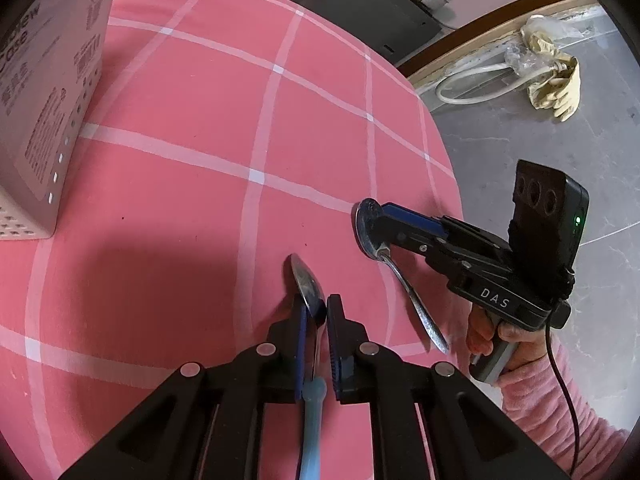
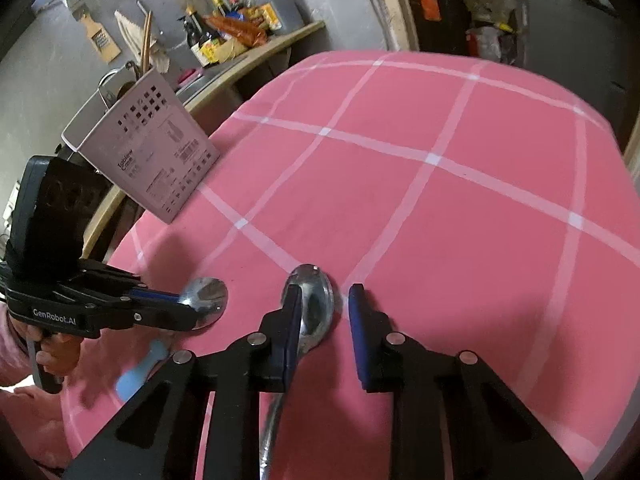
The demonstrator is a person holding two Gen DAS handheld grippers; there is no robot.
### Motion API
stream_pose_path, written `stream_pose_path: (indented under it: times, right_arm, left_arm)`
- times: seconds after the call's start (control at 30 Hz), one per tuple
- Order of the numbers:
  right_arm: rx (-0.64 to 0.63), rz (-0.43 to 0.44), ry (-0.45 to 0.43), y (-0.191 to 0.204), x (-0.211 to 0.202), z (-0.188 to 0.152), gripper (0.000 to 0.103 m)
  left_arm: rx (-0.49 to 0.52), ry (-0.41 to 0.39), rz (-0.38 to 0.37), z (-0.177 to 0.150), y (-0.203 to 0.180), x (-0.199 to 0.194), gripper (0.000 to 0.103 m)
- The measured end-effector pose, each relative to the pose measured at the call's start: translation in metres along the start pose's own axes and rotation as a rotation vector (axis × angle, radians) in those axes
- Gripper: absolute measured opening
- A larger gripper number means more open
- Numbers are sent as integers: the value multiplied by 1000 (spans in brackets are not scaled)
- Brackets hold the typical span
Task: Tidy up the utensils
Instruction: 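Lift both held spoons off the tablecloth toward the caddy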
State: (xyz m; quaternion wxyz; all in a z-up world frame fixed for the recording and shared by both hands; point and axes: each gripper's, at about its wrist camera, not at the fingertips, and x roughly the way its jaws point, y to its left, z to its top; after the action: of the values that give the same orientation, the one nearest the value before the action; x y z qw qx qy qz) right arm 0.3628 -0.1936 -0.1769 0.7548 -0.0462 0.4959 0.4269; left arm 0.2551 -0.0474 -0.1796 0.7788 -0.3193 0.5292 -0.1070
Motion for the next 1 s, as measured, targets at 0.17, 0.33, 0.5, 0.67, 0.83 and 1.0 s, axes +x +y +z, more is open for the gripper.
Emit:
stream_pose_path:
  times: [0.17,0.33,0.5,0.67,0.83,1.0]
  right_arm:
    - [4,26,27,0,2,5,13]
    - [-9,18,50,1,4,4,5]
    - [3,23,26,7,-8,-4,2]
    - [10,-13,-18,17,-28,-16,2]
    - [14,-79,-59,26,-42,-28,2]
    - [99,-130,-118,28,-60,-43,2]
  left_arm:
    - [3,1,10,3,-1,3,11]
    - [35,-14,35,1,-5,1,9]
    - [60,-31,38,-4,-10,-6,4]
    - [92,-60,39,-11,-15,-23,4]
    - [108,-78,48,-18,-19,-39,4]
    - [128,-120,43,-26,-23,-58,4]
